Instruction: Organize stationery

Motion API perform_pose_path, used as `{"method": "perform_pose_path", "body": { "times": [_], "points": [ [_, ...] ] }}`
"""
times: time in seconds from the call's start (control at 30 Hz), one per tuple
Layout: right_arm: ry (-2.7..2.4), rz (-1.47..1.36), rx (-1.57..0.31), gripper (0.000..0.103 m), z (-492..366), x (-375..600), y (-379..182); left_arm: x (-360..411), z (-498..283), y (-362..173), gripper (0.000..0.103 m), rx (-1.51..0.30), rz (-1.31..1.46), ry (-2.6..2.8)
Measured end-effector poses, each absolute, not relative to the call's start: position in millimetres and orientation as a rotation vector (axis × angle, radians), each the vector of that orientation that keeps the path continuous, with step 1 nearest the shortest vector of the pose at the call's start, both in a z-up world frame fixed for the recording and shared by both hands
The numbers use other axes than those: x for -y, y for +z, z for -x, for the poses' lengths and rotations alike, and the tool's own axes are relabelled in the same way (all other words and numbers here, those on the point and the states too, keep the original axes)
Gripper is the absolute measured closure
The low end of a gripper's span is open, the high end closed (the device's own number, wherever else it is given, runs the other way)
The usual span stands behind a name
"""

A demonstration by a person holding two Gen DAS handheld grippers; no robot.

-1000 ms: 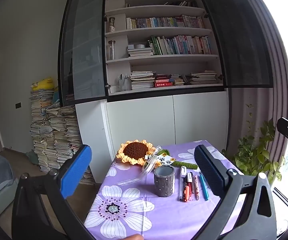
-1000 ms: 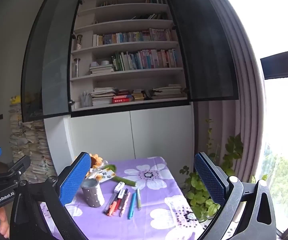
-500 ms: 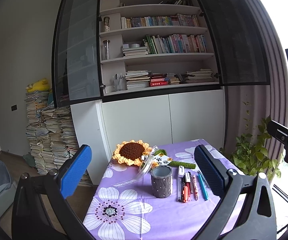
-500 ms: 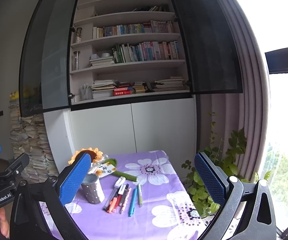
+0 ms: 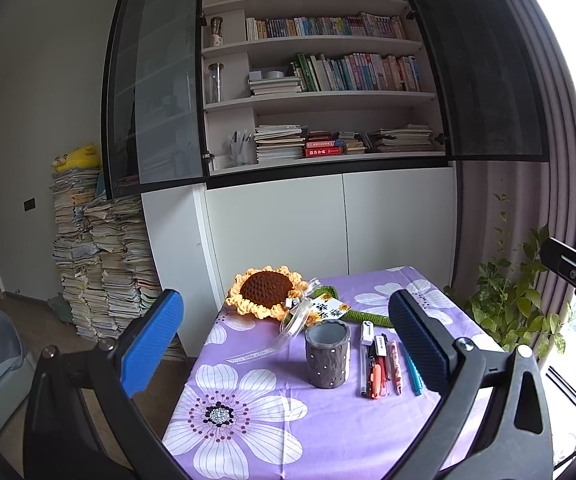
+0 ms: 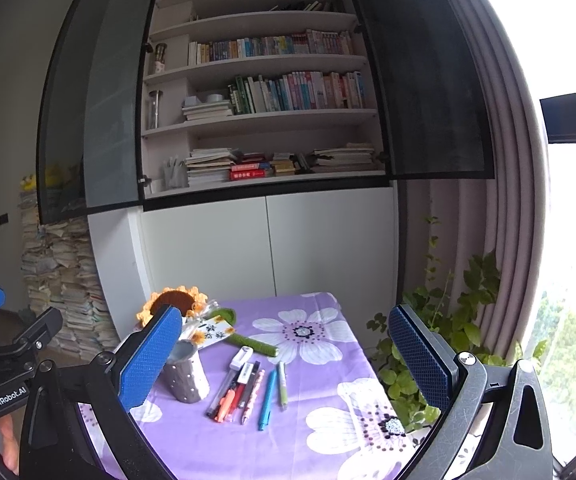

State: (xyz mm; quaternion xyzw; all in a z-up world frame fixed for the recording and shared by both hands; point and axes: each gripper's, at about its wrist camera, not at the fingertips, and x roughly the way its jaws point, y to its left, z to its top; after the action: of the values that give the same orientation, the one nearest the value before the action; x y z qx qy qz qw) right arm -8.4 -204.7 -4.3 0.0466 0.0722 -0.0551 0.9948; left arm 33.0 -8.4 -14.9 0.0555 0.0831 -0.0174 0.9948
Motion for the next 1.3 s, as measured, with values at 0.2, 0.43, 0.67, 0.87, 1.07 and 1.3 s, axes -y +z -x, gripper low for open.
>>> {"method": "perform_pose_path", "body": {
  "times": [0.2,0.43,0.67,0.87,1.07,1.3],
  "points": [
    [-0.097,-0.093,-0.178,0.000,-4.1,203.1,-3.5,5.7,-42.1,-17.5,0.001,-0.185,-0.104,-0.031],
    [-0.097,-0.084,-0.196,0.000,-12.3,200.5,-3.5,1.8,-48.7,-20.0,0.001,-0.203,-0.091,-0.032],
    [-0.099,-0.082,-0.199,0.000,-14.0,199.8,-3.6,1.2,-47.2,-19.8,0.001,-0.197,-0.088,-0.032],
    [-0.098,-0.085,-0.204,0.000,-14.0,199.6,-5.3,1.8,-45.7,-20.0,0.001,-0.200,-0.089,-0.035],
    [-0.118,-0.086,-0.192,0.000,-13.3,202.2,-10.3,1.8,-46.0,-20.6,0.001,-0.204,-0.087,-0.035],
    [-0.118,-0.091,-0.204,0.000,-15.8,204.5,-13.8,2.3,-50.2,-21.9,0.001,-0.213,-0.086,-0.033]
  ]
}}
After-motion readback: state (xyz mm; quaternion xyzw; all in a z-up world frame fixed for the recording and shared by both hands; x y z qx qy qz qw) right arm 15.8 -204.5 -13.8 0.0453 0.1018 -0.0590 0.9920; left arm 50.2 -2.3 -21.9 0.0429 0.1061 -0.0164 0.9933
